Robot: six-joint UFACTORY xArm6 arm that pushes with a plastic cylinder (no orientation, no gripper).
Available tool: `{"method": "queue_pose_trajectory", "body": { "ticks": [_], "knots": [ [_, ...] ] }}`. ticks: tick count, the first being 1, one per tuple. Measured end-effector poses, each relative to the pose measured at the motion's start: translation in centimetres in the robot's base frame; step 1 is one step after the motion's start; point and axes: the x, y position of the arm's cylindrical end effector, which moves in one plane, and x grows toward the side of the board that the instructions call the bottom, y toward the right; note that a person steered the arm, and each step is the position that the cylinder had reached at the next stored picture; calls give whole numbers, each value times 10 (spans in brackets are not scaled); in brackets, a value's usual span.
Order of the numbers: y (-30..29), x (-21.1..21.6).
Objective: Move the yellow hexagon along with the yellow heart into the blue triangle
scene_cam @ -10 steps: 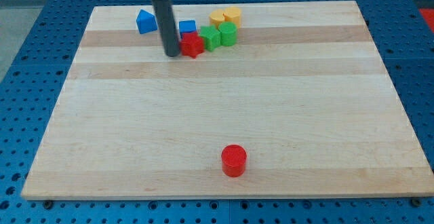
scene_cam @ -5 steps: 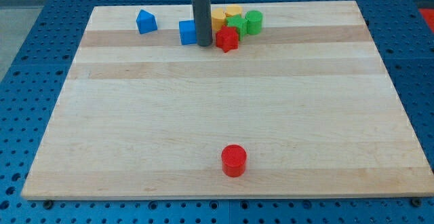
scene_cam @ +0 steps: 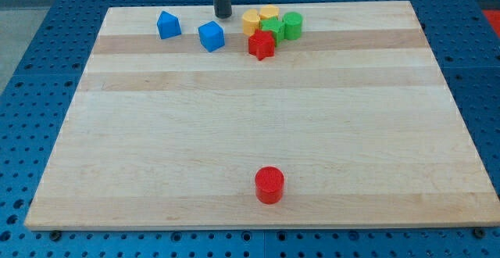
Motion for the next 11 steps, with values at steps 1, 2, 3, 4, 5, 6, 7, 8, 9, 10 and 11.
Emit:
{"method": "queue_pose_trajectory", "body": {
  "ticks": [1,2,3,4,5,6,7,8,9,10,11],
  "knots": [
    [45,-6],
    [95,-9],
    [132,-9],
    [133,-7],
    [117,4],
    [100,21],
    [90,41],
    [70,52],
    [51,53],
    [29,53],
    [7,53]
  ]
}}
